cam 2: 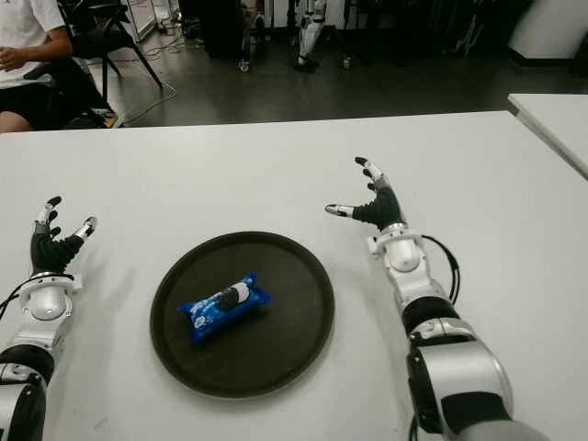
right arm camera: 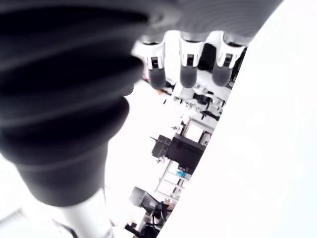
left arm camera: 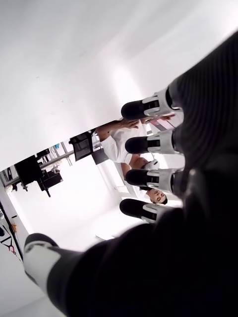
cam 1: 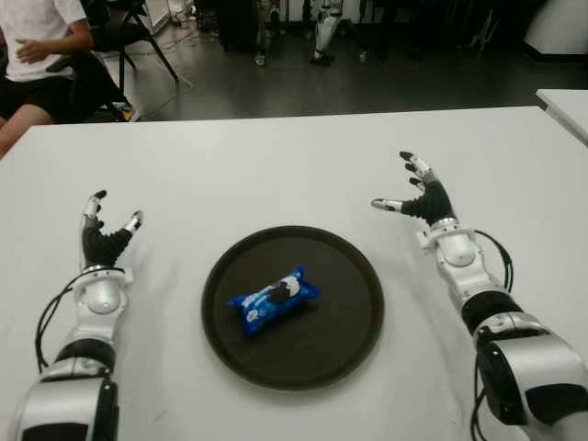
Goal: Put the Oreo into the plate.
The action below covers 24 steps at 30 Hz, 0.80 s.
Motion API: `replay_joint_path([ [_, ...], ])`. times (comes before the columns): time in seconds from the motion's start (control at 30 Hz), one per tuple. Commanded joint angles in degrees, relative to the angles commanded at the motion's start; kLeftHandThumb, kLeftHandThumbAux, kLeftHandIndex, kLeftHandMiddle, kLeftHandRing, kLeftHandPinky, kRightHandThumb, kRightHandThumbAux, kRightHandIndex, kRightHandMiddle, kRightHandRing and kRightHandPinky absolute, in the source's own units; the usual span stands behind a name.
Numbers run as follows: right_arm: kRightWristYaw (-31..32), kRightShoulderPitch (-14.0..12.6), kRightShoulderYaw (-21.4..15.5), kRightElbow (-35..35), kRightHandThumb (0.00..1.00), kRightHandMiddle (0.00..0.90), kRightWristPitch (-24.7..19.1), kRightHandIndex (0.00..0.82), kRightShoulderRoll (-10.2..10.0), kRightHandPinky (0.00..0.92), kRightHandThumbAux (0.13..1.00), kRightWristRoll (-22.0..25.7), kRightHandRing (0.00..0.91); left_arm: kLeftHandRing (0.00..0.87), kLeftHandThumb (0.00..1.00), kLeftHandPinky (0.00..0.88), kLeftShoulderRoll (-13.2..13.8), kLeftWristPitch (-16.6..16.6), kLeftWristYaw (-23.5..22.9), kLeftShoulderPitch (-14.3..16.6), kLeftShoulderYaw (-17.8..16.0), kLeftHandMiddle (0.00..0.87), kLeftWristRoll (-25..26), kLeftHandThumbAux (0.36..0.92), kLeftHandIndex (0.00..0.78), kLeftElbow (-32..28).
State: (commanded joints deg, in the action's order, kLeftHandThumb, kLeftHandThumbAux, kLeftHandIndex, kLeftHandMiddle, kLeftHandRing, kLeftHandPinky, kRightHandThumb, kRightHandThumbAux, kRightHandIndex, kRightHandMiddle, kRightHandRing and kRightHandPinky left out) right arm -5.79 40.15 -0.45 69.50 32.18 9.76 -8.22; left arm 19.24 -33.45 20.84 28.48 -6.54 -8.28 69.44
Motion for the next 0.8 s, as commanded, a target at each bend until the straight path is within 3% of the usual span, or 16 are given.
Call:
replay_joint_path([
  [0.4, -2.84, -0.03, 0.09, 1.47, 0.000, 0.019, 1.43, 0.033, 0.41, 0.000, 0.848, -1.04, 0.001, 0.000, 0.000, 0.000, 0.40, 0.12, -0.17, 0.17, 0.17, 0.018, -0.17, 0.650, 0.010, -0.27],
  [0.8, -5.03, 0.35, -0.30, 2.61, 0.000, 0.014, -1.19, 0.035, 0.44, 0.000, 0.761, -1.22, 0.000, 0.000, 0.000, 0.000, 1.35, 1.05, -0.48, 0.69, 1.36, 0.000, -1.37, 0.564, 0.000, 0.20],
])
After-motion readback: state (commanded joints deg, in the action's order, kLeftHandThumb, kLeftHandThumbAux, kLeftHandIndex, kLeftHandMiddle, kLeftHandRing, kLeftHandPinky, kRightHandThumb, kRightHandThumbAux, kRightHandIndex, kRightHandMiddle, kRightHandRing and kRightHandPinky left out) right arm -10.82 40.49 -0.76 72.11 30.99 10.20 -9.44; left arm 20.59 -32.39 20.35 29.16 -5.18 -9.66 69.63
